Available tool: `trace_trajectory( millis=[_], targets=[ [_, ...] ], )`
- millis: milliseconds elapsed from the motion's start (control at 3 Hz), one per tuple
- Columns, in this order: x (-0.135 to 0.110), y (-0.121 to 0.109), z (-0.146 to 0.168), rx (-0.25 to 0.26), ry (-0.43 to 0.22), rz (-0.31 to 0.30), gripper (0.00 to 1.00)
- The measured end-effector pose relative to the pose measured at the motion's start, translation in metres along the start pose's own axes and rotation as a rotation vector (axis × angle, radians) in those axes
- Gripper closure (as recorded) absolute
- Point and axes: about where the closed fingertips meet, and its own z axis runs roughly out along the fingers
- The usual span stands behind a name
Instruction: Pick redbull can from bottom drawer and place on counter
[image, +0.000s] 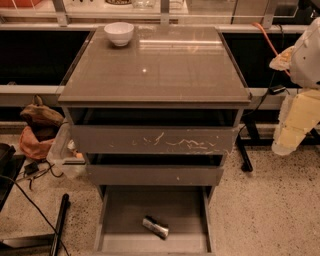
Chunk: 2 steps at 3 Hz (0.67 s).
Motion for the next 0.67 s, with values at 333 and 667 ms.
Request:
trace_trajectory(
  millis=[333,667],
  targets=[
    [0.000,0.000,0.000,0.000,0.000,0.000,0.00],
    [-0.005,-0.002,0.017,-0.002,-0.046,-0.006,0.00]
  ],
)
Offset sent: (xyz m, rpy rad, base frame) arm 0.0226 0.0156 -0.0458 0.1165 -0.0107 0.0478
